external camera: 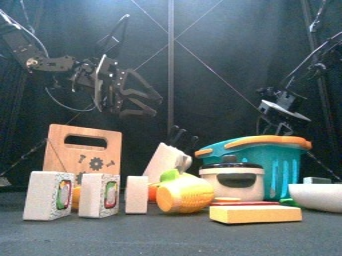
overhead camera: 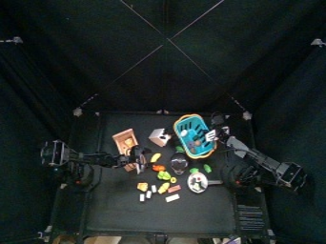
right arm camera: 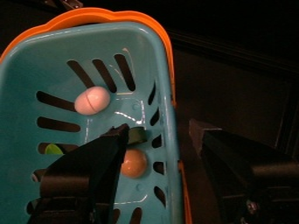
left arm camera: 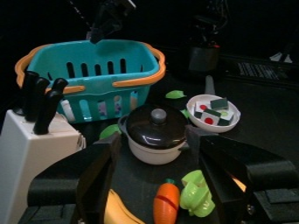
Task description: Straighten knife holder
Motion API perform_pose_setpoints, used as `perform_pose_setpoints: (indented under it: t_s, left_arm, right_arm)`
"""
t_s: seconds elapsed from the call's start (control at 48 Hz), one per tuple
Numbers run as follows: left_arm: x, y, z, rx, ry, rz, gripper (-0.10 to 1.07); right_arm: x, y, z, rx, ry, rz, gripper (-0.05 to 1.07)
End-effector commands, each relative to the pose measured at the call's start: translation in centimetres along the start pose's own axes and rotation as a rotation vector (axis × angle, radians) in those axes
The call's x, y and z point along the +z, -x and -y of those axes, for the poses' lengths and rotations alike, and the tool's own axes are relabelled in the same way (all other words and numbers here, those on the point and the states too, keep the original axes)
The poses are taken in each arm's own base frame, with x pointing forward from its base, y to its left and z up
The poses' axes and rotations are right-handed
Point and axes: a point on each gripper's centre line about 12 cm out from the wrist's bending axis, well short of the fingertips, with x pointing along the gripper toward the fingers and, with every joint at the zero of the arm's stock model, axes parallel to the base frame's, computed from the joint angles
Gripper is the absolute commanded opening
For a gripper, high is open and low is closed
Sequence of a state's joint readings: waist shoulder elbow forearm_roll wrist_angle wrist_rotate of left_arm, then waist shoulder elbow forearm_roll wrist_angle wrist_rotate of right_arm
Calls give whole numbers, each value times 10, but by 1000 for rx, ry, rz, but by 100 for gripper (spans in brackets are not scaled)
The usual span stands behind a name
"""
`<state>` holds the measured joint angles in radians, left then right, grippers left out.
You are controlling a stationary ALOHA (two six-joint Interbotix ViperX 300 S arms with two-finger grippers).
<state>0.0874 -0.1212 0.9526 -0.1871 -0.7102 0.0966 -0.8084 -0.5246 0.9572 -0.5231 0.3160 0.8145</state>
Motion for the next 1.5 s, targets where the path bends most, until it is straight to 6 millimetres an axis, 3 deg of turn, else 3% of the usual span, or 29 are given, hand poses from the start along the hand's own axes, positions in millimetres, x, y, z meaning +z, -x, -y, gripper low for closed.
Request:
perform_pose_setpoints:
  t_s: [0.0,0.188,0.396,0.583,1.042,1.479]
  left_arm:
    - [5,0,1,0,2,21,95]
    - [2,0,-5,27,24,12,95]
    - [2,-2,-13,91,85,19,94]
    - [0,0,-16,110,99,25,86]
    - [3,-1,-16,110,103,33,64]
    - [0,-4,-21,141,124,25,64]
  right_arm:
    - [12,9,-5,23,7,51,91]
    - [26,30,-24,106,41,135,91]
    - [36,56,-71,334,106,246,89]
    - [43,57,-95,468,116,310,77]
    - [40,1,-123,475,103,196,36]
    - [48,-47,-150,389,134,82,34]
